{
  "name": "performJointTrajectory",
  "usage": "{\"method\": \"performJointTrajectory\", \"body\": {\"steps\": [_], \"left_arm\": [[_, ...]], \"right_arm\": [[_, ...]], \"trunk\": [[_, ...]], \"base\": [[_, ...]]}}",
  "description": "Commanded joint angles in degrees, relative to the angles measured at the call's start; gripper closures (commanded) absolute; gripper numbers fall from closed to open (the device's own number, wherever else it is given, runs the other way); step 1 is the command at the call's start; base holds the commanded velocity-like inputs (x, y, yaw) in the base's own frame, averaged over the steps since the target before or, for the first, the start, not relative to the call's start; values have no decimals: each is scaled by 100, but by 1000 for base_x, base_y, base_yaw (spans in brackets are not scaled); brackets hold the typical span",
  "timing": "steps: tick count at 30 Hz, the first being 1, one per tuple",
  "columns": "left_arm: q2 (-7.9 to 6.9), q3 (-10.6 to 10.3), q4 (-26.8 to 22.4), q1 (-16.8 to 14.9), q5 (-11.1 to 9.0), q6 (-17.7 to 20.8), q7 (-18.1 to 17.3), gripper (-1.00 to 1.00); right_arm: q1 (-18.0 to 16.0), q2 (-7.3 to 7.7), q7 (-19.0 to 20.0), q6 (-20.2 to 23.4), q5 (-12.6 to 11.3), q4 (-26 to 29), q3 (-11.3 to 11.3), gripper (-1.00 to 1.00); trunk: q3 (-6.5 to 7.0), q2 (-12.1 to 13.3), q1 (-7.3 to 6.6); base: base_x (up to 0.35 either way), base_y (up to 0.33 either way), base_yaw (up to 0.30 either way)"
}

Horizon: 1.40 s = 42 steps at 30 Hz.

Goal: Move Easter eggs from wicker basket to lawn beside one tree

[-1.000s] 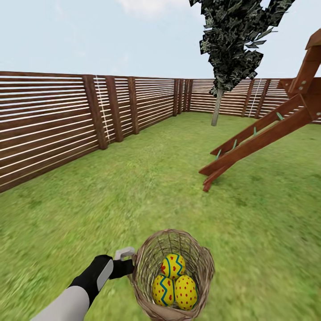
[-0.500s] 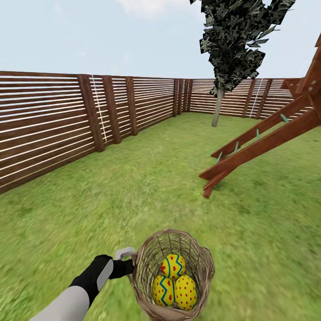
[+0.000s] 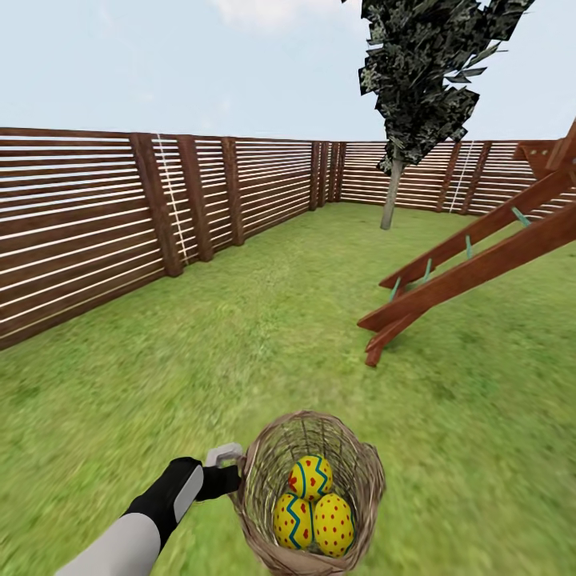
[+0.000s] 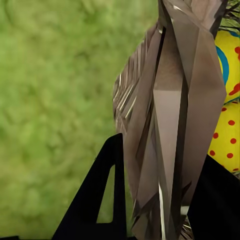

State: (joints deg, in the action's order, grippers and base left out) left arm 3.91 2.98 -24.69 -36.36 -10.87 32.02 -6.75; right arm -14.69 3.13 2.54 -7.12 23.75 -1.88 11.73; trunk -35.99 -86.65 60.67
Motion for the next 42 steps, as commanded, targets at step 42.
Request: {"method": "performJointTrajectory", "body": {"steps": [42], "left_arm": [[13,36,-10,-3,-81,42,-2,100]], "right_arm": [[-8,-13,18,-21,50,-44,49,-100]], "trunk": [[-5,-3,3]], "base": [[319,-4,0]]}}
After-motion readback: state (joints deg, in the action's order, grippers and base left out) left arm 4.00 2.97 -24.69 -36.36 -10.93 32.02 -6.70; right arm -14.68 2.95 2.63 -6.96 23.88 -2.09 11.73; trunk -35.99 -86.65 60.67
